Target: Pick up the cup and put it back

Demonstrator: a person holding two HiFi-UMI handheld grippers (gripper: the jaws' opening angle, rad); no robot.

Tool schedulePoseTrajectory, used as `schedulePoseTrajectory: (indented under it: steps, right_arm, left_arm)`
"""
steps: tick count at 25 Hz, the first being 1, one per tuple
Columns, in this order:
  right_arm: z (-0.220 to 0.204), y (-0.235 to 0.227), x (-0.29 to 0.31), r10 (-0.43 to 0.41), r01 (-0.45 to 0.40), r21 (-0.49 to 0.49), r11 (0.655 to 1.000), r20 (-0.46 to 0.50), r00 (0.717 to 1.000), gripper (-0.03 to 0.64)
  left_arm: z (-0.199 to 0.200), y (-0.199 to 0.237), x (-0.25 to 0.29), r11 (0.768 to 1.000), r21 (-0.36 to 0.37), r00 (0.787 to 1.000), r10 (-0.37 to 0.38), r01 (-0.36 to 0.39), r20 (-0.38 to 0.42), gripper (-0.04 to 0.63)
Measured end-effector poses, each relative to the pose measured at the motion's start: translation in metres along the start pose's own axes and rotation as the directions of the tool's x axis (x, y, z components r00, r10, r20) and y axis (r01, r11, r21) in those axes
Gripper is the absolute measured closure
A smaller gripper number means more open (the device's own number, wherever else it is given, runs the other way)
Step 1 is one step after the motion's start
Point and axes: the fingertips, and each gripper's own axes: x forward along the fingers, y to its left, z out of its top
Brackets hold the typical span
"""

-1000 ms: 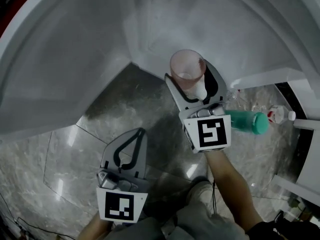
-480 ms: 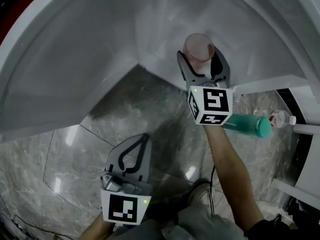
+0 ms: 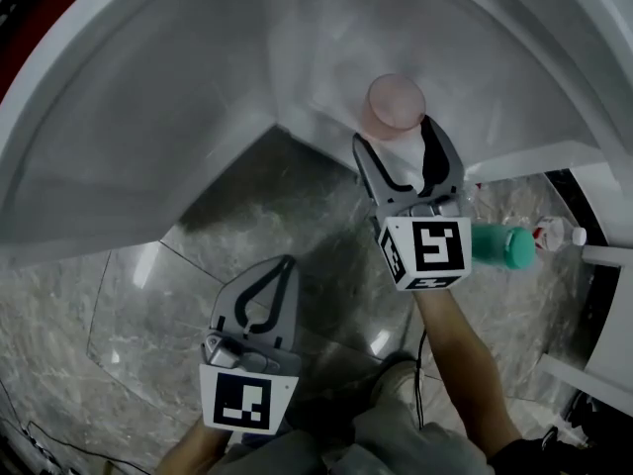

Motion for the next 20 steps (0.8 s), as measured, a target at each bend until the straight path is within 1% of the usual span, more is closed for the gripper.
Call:
schedulePoseTrajectory:
  steps: [3, 5, 7, 9, 10, 11, 13, 14, 15, 17, 20]
  right_arm:
    - [0.001, 0.009, -0.036, 0.014, -0.014, 0.06, 0.998, 0.008, 1.0, 0.236]
    - [0.002, 0.012, -0.058, 0.019, -0.02, 0.109, 0.994, 0.014, 1.0, 0.236]
    - [0.006, 0.015, -0.079, 0.024, -0.027, 0.152, 0.988, 0.024, 0.999, 0.236]
    - [0.012, 0.018, -0.1, 0.028, -0.034, 0.173, 0.984, 0.04, 0.999, 0.248]
    - [0.016, 0.019, -0.111, 0.027, -0.035, 0.166, 0.986, 0.048, 0.998, 0.291]
    - [0.018, 0.019, -0.121, 0.026, -0.034, 0.149, 0.988, 0.053, 0.998, 0.385]
    - [0.018, 0.02, -0.137, 0.038, -0.044, 0.133, 0.99, 0.044, 0.998, 0.525]
    - [0.016, 0.022, -0.142, 0.057, -0.061, 0.147, 0.987, 0.034, 0.998, 0.586]
    - [0.013, 0.026, -0.146, 0.08, -0.083, 0.167, 0.982, 0.023, 0.996, 0.606]
    - [0.007, 0.035, -0.15, 0.117, -0.115, 0.193, 0.975, 0.003, 0.993, 0.607]
    - [0.003, 0.051, -0.152, 0.158, -0.152, 0.192, 0.97, -0.014, 0.987, 0.607]
  left_arm:
    - [-0.004, 0.007, 0.0, 0.999, -0.039, 0.999, 0.038, -0.038, -0.015, 0.583]
    - [-0.004, 0.009, 0.002, 0.996, -0.065, 0.998, 0.056, -0.056, -0.012, 0.583]
    - [0.0, 0.005, 0.004, 0.995, -0.079, 0.998, 0.059, -0.059, 0.001, 0.583]
    - [0.005, -0.001, 0.006, 0.996, -0.075, 0.998, 0.056, -0.055, 0.014, 0.583]
    - [0.009, -0.003, 0.008, 0.996, -0.07, 0.998, 0.055, -0.053, 0.024, 0.583]
    - [0.012, -0.006, 0.009, 0.996, -0.065, 0.998, 0.055, -0.052, 0.035, 0.582]
    - [0.02, -0.011, 0.013, 0.997, -0.061, 0.996, 0.06, -0.056, 0.059, 0.583]
    - [0.024, -0.013, 0.015, 0.996, -0.061, 0.996, 0.065, -0.061, 0.068, 0.583]
    - [0.026, -0.016, 0.016, 0.996, -0.058, 0.995, 0.068, -0.064, 0.074, 0.583]
    - [0.027, -0.023, 0.017, 0.997, -0.051, 0.995, 0.066, -0.062, 0.074, 0.583]
    - [0.026, -0.03, 0.018, 0.997, -0.049, 0.996, 0.056, -0.053, 0.075, 0.583]
